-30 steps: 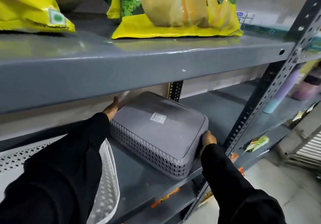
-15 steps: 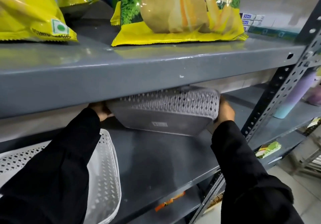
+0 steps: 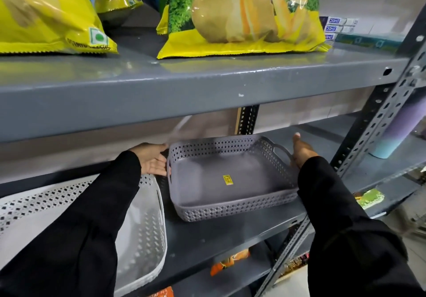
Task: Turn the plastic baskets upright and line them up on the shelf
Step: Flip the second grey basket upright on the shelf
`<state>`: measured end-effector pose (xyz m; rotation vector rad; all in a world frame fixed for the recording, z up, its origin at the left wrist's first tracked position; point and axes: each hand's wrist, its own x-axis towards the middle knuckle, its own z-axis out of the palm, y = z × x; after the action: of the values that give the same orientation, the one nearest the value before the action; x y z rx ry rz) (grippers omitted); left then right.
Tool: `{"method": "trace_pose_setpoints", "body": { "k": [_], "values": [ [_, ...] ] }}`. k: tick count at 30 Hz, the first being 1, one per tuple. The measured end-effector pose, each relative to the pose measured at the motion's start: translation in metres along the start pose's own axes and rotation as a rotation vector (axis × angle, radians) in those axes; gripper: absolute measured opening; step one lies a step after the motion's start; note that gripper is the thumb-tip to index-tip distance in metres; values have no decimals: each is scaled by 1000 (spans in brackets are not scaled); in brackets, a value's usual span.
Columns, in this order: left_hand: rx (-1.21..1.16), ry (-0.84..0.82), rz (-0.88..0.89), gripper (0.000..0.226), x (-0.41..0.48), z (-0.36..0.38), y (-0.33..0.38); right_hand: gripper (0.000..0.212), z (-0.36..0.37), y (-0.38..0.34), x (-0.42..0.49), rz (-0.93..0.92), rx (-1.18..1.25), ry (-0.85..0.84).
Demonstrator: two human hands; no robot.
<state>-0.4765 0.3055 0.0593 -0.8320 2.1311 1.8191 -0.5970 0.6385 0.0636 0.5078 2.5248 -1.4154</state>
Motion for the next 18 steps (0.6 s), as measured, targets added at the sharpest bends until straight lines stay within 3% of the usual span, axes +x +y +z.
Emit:
{"method": "trace_pose_setpoints", "body": {
  "k": [3,7,11,15,18],
  "values": [
    [60,38,-63,68,-1,5,-6,82,3,0,-5,15,-35,-11],
    [167,-13,-165,85,-21,15,-8,74,4,3,-12,-6,-72,-47],
    [257,19,-163,84,-33,27,-10,76,8,10,-13,-6,-130,-83],
    [221,227,-63,67,-37,28,-13,78,17,17,-34,-38,-226,-45],
    [521,480,111,57,-44,17,-13,87,40,28,-50,-86,-475,32]
  ]
}}
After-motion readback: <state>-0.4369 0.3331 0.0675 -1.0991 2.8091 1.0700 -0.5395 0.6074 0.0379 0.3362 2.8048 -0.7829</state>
